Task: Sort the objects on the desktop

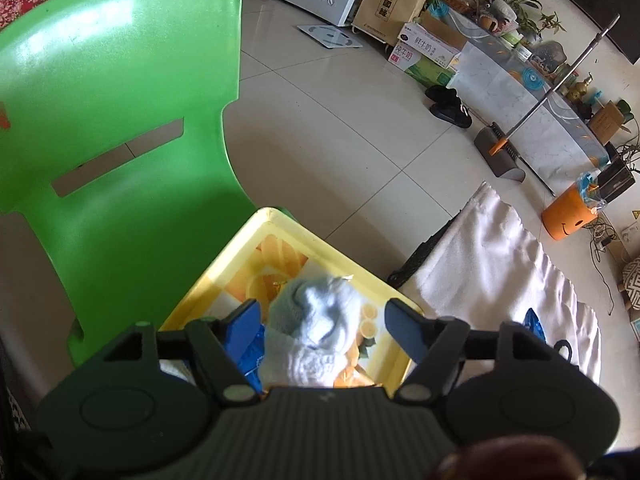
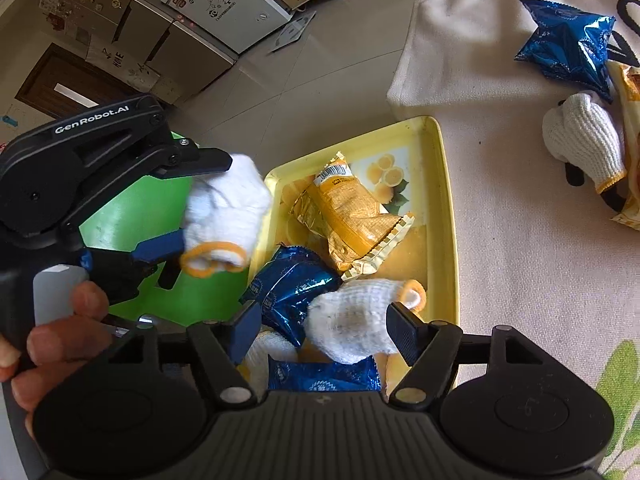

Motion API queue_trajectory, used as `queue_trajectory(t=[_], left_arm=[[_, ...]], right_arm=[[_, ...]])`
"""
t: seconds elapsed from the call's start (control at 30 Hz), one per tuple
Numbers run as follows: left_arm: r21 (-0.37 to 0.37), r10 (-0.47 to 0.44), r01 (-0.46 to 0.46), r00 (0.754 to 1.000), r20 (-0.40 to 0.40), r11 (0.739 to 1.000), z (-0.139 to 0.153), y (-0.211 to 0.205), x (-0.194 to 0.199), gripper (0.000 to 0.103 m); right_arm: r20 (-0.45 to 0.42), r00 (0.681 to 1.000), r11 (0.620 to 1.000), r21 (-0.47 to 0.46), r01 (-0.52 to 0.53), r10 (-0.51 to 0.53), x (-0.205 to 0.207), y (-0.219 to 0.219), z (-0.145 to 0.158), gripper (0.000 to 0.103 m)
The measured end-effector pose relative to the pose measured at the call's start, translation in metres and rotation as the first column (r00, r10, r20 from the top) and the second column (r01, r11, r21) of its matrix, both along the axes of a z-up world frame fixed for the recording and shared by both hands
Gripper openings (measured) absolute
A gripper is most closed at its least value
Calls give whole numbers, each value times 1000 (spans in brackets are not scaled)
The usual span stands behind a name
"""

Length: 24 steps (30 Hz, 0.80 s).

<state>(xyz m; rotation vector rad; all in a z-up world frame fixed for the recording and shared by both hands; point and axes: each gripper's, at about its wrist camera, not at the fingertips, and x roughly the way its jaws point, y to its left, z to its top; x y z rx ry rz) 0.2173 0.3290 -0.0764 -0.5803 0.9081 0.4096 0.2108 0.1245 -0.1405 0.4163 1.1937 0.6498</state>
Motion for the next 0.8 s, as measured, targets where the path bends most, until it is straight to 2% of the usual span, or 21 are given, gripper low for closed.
queue_trajectory(t=[0.1, 0.23, 0.33, 0.67, 0.8], left_arm=[[39, -21, 21, 1000, 17, 999, 7, -7, 0, 81], [47, -50, 49, 998, 26, 998, 12, -17, 0, 82], [54, -67, 65, 997, 26, 996, 13, -25, 1, 92], [52, -165, 164, 986, 7, 985, 10, -62, 3, 97], [56, -203, 202, 979, 4, 978, 9, -80, 4, 97]], right_arm=[[1, 1000, 1000, 6, 16, -16, 3, -9, 4, 70], [4, 1000, 999, -16, 27, -27, 5, -17, 8, 70], [-4, 999, 999, -29, 31, -32, 6, -24, 10, 70], [-12, 998, 989, -137, 55, -57, 7, -59, 15, 70], [5, 996, 985, -148, 93, -94, 10, -82, 21, 70]])
